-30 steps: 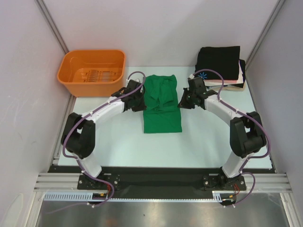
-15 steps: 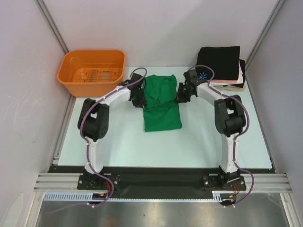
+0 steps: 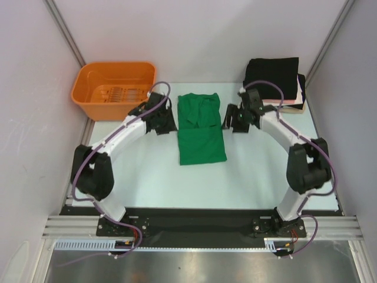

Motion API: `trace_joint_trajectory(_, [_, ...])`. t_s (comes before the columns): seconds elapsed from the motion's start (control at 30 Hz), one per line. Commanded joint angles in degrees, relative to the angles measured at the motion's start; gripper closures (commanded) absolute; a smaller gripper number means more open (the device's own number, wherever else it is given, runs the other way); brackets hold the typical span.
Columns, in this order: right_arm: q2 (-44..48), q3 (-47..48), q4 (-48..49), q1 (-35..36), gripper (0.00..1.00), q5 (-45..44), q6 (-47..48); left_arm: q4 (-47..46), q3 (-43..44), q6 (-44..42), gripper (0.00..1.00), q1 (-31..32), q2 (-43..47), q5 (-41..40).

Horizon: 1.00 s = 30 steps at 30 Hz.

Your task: Fold and stack the t-shirts

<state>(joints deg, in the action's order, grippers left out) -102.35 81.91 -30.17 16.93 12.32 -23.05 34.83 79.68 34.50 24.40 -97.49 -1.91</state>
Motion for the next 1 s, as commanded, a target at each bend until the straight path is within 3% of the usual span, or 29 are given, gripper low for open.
trace_joint_trajectory(0.0, [7.4,-13.9,6.2,0.4,0.35,3.1,-2.4,-6.2,-13.3,0.8,0.53,2.0,6.2,4.1])
trace_joint_trajectory(0.03, [8.9,-20.3,7.4,0.4,0.35,5.2,-3.4,-9.4,-16.1,1.4,0.46,3.0,7.8,5.5])
trace_joint_trajectory(0.17, [15.0,-30.6,14.6,1.0,0.36,10.5,-5.1,-16.0,-27.3,4.4,0.40,4.8,15.1,7.8])
trace_joint_trajectory(0.47, [9.9,-35.1,23.5,2.1,0.37,10.5,-6.3,-22.0,-34.7,7.2,0.39,6.5,15.6,8.2])
trace_joint_trajectory(0.63, [6.0,-36.2,27.7,1.7,0.41,11.2,-7.6,-24.6,-36.6,8.7,0.32,7.0,15.1,7.8])
trace_joint_trajectory(0.73, [5.1,-36.8,28.9,1.6,0.52,10.8,-7.9,-26.3,-37.0,9.0,0.31,7.0,13.1,8.6])
trace_joint_trajectory(0.87, [5.6,-38.0,29.4,1.4,0.82,10.9,-7.7,-28.8,-37.9,9.8,0.30,7.1,11.4,9.4])
trace_joint_trajectory(0.97, [6.9,-39.6,29.6,1.8,0.93,10.7,-8.1,-30.0,-38.5,10.3,0.30,7.1,10.7,9.9])
